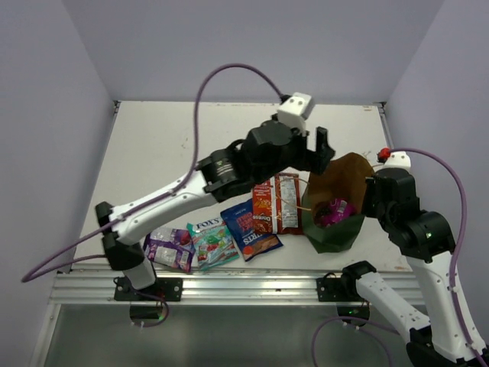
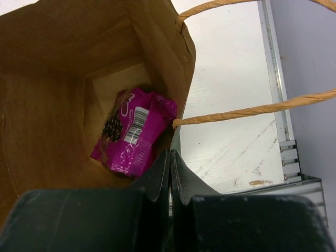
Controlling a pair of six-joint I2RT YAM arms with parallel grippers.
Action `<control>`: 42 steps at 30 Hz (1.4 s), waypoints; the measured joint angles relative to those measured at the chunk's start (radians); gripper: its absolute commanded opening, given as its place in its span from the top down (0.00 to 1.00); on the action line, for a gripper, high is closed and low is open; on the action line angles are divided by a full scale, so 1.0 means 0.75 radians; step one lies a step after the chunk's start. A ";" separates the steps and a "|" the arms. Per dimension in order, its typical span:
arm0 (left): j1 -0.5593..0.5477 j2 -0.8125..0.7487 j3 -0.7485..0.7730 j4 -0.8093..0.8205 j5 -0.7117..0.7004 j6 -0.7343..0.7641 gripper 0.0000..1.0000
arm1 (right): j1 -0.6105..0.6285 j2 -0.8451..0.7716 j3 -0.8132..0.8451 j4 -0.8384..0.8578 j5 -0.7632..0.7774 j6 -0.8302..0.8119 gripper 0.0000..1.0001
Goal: Place the snacks into the paper bag
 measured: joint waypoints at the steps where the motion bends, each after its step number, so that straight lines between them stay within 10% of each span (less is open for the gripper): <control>1: 0.002 -0.113 -0.132 -0.003 -0.082 0.000 0.13 | 0.000 0.000 -0.002 0.003 0.000 -0.002 1.00; 7: 0.352 -0.655 -0.904 -0.005 -0.252 -0.144 0.09 | 0.000 0.000 -0.004 0.009 -0.002 -0.005 1.00; 15: 0.424 -0.555 -1.542 -0.050 -0.109 -0.332 0.03 | 0.000 -0.001 -0.005 0.012 -0.012 -0.016 1.00; 28: 0.380 -0.441 -1.733 0.289 0.032 -0.371 0.04 | 0.000 -0.001 -0.005 0.020 -0.037 -0.028 1.00; 33: 0.378 -0.338 -1.727 0.342 0.020 -0.353 0.65 | 0.000 -0.001 -0.005 0.021 -0.037 -0.033 1.00; 39: 0.375 -0.310 -1.711 0.317 0.008 -0.347 1.00 | 0.000 -0.001 -0.006 0.021 -0.038 -0.037 1.00; 42: 0.375 -0.310 -1.699 0.305 -0.001 -0.342 1.00 | 0.000 -0.001 -0.006 0.022 -0.040 -0.037 1.00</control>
